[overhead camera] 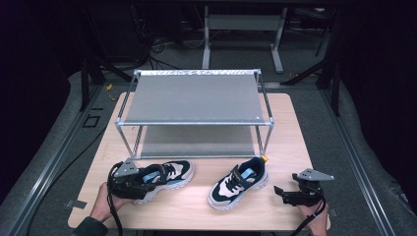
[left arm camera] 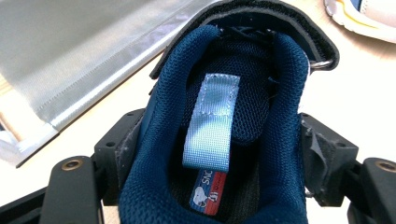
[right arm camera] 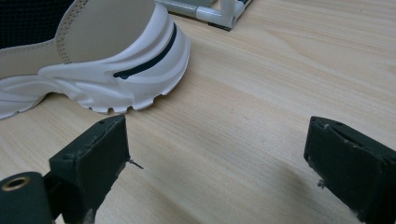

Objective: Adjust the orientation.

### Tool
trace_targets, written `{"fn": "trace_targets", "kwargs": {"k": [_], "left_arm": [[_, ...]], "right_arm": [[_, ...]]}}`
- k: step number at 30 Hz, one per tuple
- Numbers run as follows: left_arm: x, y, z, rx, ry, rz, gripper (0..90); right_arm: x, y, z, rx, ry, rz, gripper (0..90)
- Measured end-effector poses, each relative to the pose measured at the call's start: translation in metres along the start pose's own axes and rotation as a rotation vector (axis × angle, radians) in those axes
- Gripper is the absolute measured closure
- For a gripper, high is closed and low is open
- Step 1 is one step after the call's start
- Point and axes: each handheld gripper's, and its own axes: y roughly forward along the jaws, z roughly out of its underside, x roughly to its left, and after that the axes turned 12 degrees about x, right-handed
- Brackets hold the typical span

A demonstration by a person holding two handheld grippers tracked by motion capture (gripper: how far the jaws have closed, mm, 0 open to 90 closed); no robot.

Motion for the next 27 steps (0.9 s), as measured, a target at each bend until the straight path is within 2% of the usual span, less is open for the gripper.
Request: {"fn": "trace_targets", "kwargs": {"k": [6,13,27], "left_arm": [[0.0,0.0,0.001,-0.007,0.01,0.002,28.3],[0.0,-0.004,0.005,-0.033,-0.01,-0.012,29.0],[-0.015,-0.017,0.0,-0.058,-0.027,-0.046,29.1]], "right_arm": [[0.0,0.0,0.0,-0.001,0.002,0.003,6.4],[0.0,0.0,0.0,0.004,0.001,0.004,6.3],[0.001,-0.001,0.0,-0.004,-0.003,0.006,6.0]]}}
